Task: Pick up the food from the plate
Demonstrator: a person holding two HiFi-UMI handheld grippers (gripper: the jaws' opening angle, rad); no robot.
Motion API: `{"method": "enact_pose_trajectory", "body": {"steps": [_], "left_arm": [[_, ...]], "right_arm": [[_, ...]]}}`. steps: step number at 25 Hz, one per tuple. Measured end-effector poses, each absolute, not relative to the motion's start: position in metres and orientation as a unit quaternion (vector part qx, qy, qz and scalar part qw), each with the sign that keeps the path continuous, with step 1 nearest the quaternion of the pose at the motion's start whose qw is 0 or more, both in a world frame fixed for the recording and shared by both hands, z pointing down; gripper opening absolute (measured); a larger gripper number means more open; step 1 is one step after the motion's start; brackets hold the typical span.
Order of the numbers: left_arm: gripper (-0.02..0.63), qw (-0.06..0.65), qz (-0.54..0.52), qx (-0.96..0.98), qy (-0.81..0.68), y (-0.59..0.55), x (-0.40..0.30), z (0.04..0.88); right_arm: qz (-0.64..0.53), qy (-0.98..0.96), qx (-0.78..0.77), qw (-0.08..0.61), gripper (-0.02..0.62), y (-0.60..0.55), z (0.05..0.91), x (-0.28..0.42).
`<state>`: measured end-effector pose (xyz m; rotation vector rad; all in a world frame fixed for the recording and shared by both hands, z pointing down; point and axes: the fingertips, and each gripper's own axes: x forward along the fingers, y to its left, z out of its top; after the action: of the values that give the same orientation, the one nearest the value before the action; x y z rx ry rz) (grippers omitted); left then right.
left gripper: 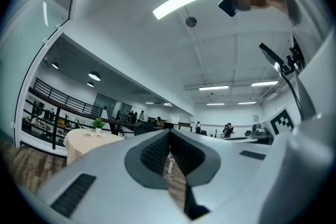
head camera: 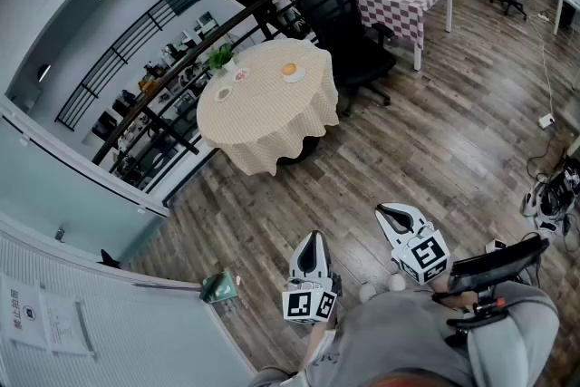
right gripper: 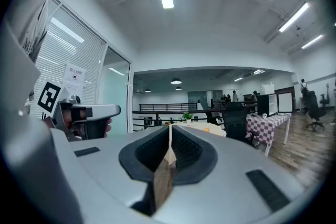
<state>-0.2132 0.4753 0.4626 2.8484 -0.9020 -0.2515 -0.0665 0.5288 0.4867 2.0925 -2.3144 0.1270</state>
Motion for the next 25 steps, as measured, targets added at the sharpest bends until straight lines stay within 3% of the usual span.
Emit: {"method": "enact_pose_trajectory", "body": {"steps": [15, 25], "left_arm": [[0.011, 0.059, -0.077, 0.949, -0.301, 0.485, -0.164, 0.452], [0.011, 0.034, -0.061, 0.946, -0.317, 0.494, -0.138, 0.445]], "right_arm": [[0.073, -0.74, 0.668, -0.01, 0.021, 0.539, 0.492, -0.023], [0.05, -0.772, 0.634, 0.019, 0.021, 0.511, 0.505, -0.014]]}}
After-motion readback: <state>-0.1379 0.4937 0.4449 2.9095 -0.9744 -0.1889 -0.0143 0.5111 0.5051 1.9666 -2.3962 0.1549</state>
